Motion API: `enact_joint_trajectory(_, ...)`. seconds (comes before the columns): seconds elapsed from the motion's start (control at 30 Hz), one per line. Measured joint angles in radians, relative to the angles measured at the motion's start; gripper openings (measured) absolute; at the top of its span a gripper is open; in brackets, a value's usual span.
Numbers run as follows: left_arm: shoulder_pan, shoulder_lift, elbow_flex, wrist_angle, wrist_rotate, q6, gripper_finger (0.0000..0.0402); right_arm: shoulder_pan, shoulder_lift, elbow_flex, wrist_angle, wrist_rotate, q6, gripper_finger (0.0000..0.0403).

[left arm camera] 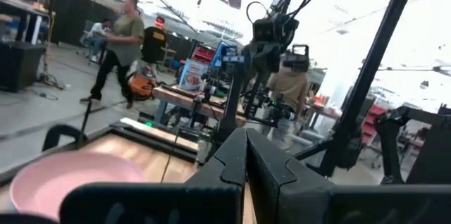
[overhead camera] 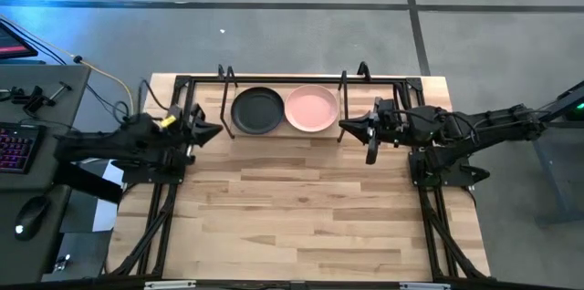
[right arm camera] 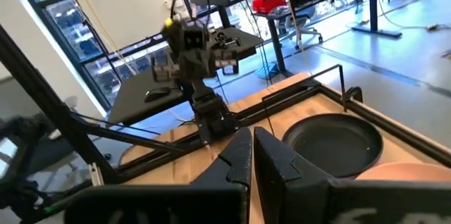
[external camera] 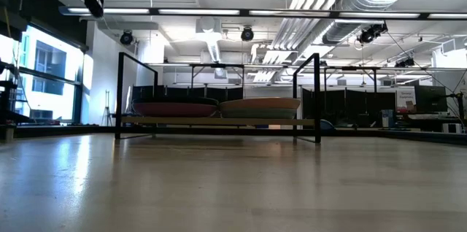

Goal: Place and stack plates onto a shelf
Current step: Return to Home Position

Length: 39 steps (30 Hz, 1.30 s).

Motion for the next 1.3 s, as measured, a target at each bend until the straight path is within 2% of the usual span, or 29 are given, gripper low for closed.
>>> enact_joint_trajectory(0.1,0.002,-0.051,-0.081,0.038,0.000,-0.021,0.0000,0.000,0.000,0.000,-0.002,-0.002,0.019,0.0000)
enact_joint_trajectory(0.23,0.005,-0.144,-0.128,0.029,0.000,-0.031,0.0000,0.000,0.000,0.000,-0.002,-0.003,0.035,0.0000)
enact_joint_trajectory(0.4,0.005,-0.263,-0.141,-0.085,-0.036,-0.005,0.0000,0.000,0.000,0.000,-0.004,-0.003,0.046,0.0000)
enact_joint_trajectory(0.57,0.005,-0.250,-0.149,-0.083,-0.031,-0.006,0.0000,0.000,0.000,0.000,-0.013,-0.006,0.054,0.0000)
enact_joint_trajectory(0.77,0.005,-0.260,-0.292,0.152,0.016,-0.059,0.0000,0.000,-0.004,0.000,-0.049,-0.007,0.055,0.0000)
enact_joint_trajectory(1.3,0.005,-0.259,-0.291,-0.132,0.031,-0.102,0.0000,0.001,-0.137,-0.031,-0.191,-0.033,0.095,0.0000)
